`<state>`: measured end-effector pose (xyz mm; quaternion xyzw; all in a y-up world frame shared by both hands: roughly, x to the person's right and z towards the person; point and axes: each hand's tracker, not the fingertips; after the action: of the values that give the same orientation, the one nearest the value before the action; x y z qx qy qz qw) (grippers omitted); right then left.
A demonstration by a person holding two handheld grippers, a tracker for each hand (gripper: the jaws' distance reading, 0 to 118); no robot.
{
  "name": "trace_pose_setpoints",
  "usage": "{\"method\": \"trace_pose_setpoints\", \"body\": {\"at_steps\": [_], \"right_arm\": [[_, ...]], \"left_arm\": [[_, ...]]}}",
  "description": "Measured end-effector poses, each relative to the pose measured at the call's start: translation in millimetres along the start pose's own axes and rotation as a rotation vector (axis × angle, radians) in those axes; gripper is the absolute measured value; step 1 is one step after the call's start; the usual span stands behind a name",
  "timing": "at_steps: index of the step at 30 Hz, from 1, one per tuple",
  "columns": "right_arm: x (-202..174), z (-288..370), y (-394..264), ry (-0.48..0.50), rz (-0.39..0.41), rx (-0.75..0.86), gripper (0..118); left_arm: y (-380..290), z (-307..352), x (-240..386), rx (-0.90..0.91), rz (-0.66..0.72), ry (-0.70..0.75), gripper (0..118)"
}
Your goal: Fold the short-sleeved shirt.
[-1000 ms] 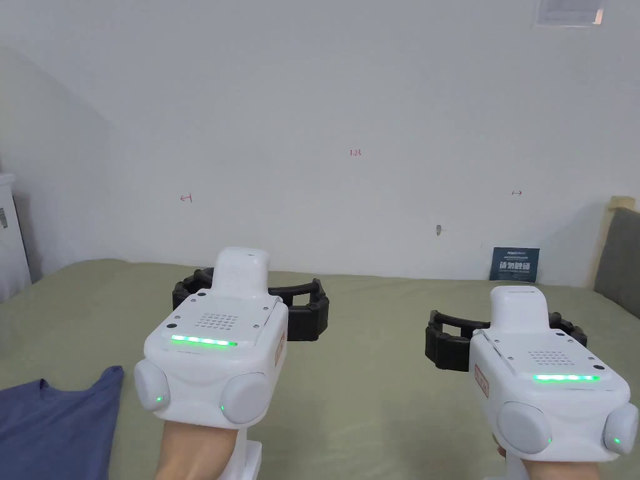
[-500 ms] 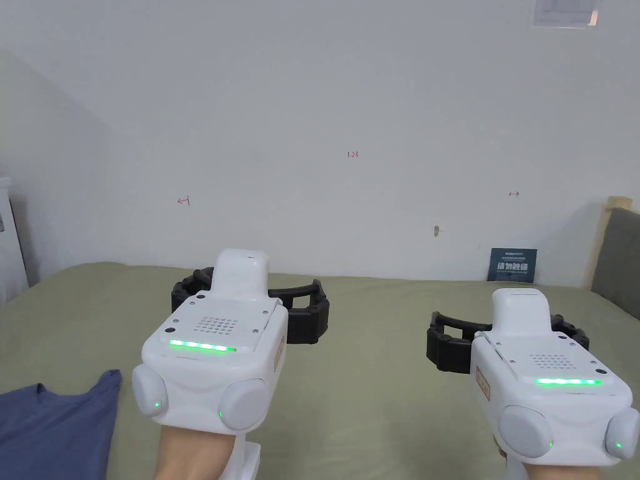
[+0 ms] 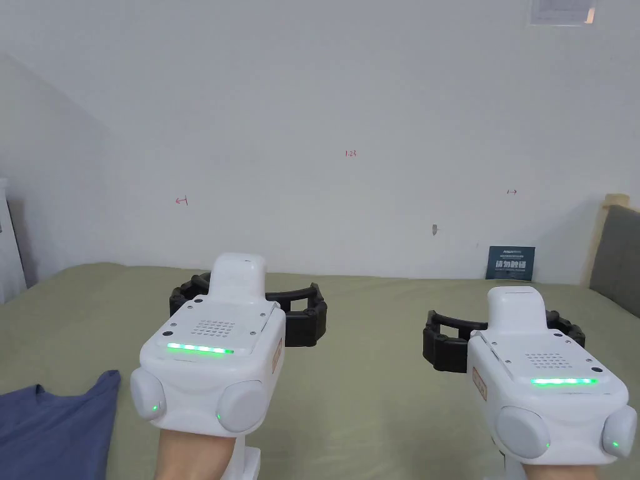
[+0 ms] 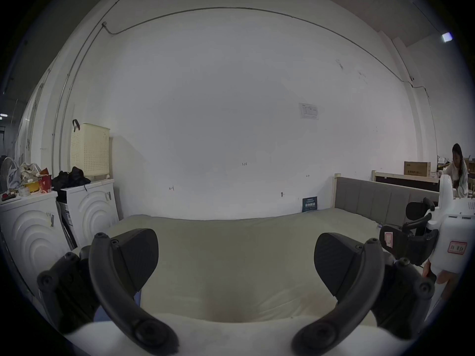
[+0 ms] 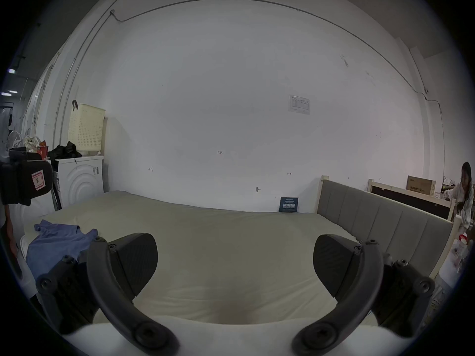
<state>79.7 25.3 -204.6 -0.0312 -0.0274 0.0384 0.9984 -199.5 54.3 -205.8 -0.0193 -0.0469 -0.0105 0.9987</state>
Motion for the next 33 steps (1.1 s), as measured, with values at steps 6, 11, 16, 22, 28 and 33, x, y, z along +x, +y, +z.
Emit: {"method": "trace_pose_setpoints", "body": {"at_steps": [6,11,16,22,28,33], "right_arm": [[1.0,-3.1,-0.6,-0.002,0.0,-0.01,118],[2.5,-5.7,-0.2,-0.008,-0.023,-0.027,112],[5.2,-5.3,-3.8,-0.1,-0.038,-0.025,1],[14.6,-6.6,-8.9,-0.092,-0.038,-0.041,1],[10.7,-9.3,-8.3,-0.088,-0.035,-0.054,1],[-10.3,-17.1,-8.1,-0.027,0.007,-0.046,1]], "left_arm": [[-0.1,-2.8,-3.8,-0.007,-0.003,0.01,118],[0.1,-5.0,-5.6,-0.022,-0.003,0.011,118],[-2.8,-8.4,-2.9,-0.053,-0.021,0.011,1],[-11.6,-20.5,0.2,-0.069,-0.004,0.013,0],[-12.3,-25.2,-11.3,-0.126,0.031,-0.013,0],[-20.8,-24.0,-27.6,-0.089,-0.041,0.086,0]]}}
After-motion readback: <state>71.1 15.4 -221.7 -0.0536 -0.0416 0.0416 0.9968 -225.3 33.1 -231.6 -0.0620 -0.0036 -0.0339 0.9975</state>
